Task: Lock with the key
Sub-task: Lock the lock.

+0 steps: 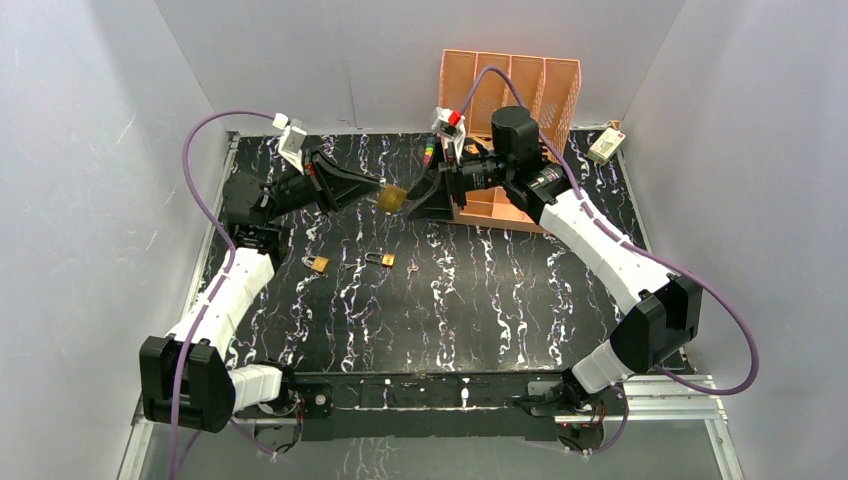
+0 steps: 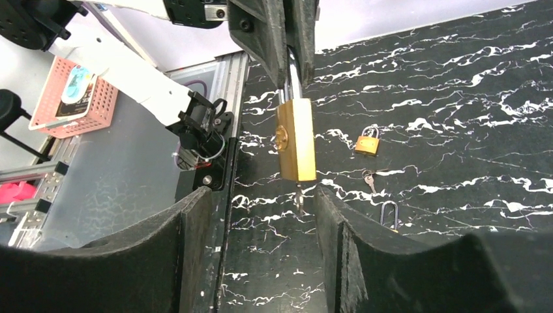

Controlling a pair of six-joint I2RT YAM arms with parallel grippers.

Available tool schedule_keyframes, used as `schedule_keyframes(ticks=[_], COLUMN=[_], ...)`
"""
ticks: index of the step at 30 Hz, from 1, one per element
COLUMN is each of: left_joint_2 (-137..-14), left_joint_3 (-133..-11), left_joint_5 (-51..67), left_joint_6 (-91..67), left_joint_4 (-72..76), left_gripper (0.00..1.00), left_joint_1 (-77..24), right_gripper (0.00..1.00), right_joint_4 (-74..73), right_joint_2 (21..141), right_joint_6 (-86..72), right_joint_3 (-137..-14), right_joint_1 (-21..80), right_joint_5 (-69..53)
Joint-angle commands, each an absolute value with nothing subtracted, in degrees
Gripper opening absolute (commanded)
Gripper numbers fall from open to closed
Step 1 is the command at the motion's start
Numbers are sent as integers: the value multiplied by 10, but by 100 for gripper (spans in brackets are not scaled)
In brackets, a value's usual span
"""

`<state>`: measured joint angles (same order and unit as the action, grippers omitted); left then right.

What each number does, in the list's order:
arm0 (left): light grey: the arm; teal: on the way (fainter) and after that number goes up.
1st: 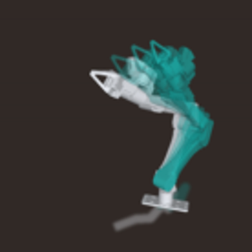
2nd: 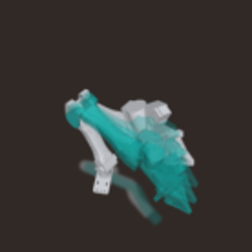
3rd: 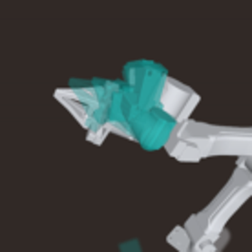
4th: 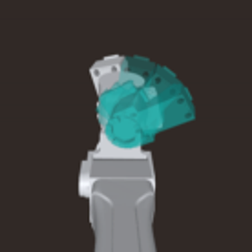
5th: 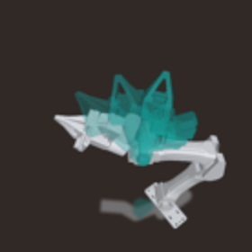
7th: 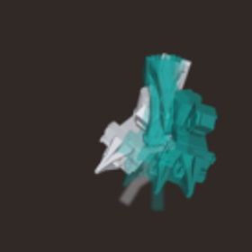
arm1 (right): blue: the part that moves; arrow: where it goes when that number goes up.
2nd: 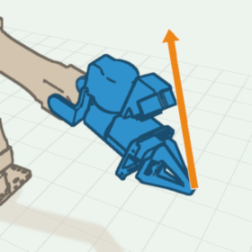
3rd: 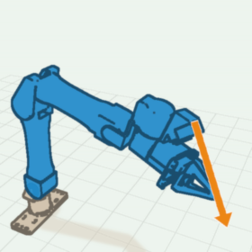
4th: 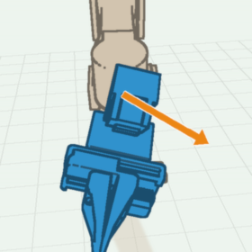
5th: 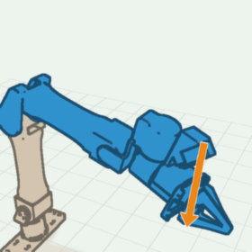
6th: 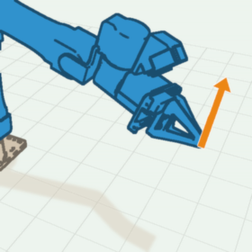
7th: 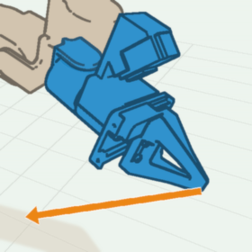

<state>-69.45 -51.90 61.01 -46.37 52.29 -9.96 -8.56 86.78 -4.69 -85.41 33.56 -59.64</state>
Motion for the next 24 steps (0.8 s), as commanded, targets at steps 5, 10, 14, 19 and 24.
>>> schedule_keyframes(ticks=[5,10,14,19,24], left_joint_2=[-677,-679,-679,-679,-681], left_joint_3=[-529,-528,-525,-523,-523], left_joint_5=[600,600,600,597,598], left_joint_6=[-466,-465,-463,-462,-461], left_joint_4=[566,566,567,567,567], left_gripper=[0,0,0,0,0], left_joint_1=[-102,-102,-101,-100,-99], right_gripper=[68,49,42,48,23], right_joint_4=[-68,-66,-69,-72,-73], right_joint_2=[856,867,871,875,879], right_joint_6=[-31,-39,-39,-35,-33], right_joint_3=[-857,-865,-866,-863,-863], right_joint_1=[340,340,340,340,340], right_joint_5=[-559,-572,-576,-578,-582])
